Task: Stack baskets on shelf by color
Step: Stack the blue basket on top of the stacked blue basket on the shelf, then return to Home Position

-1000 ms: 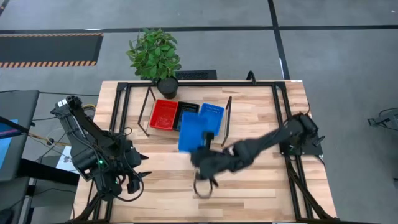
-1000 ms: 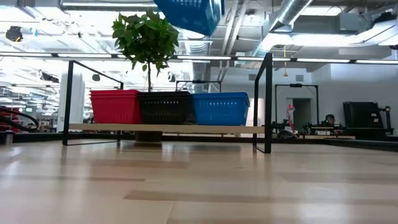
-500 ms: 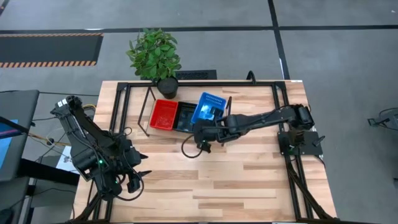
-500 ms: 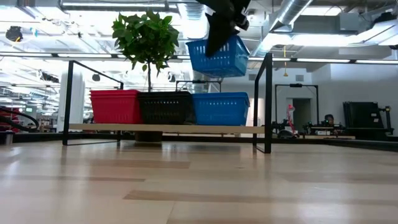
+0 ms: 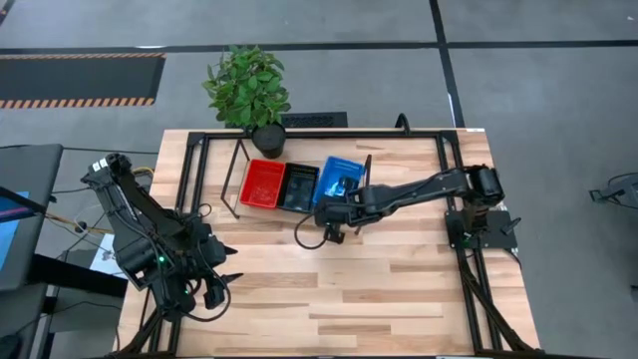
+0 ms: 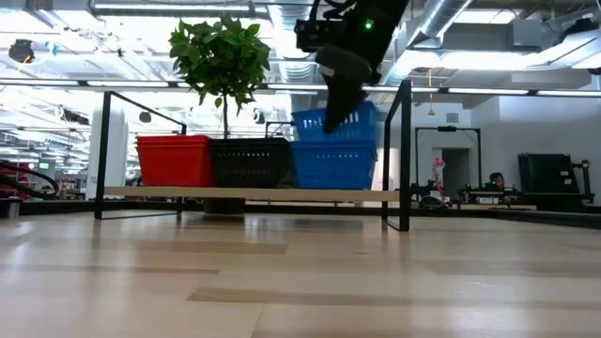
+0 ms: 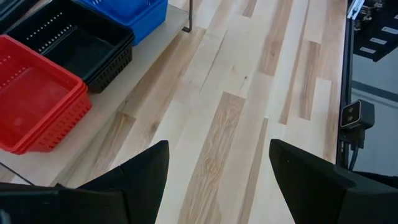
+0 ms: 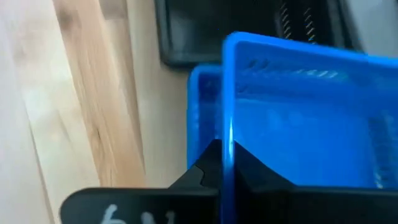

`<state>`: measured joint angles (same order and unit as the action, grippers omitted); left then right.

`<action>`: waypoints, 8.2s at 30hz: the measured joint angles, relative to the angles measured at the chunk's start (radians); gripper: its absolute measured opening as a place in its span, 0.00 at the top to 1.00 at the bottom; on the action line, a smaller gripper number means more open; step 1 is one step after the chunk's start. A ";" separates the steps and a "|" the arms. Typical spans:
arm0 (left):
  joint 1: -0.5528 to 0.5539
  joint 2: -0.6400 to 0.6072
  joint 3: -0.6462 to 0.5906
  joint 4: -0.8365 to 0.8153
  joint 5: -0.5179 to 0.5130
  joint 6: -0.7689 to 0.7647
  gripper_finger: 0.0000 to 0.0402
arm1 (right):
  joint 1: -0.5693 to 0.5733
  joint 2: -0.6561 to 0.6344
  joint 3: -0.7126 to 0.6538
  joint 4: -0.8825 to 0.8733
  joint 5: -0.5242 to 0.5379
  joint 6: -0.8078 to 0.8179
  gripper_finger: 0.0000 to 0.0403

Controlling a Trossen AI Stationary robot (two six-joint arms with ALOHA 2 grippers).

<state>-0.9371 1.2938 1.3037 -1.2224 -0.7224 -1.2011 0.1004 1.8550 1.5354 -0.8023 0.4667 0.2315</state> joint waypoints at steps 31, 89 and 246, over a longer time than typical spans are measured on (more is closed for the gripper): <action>0.000 0.000 0.000 0.001 -0.023 0.044 0.34 | -0.018 -0.055 -0.060 0.066 -0.132 -0.031 0.66; -0.101 -1.290 -1.130 1.212 0.251 0.885 0.34 | 0.301 -1.602 -1.446 1.219 -0.127 0.104 0.60; 0.816 -1.246 -1.274 1.192 0.710 1.073 0.34 | 0.305 -1.815 -1.529 0.868 -0.099 -0.092 0.62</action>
<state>-0.1215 0.0475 0.0299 -0.0303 -0.0128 -0.1284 0.4051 0.0399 0.0059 0.0662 0.3676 0.1398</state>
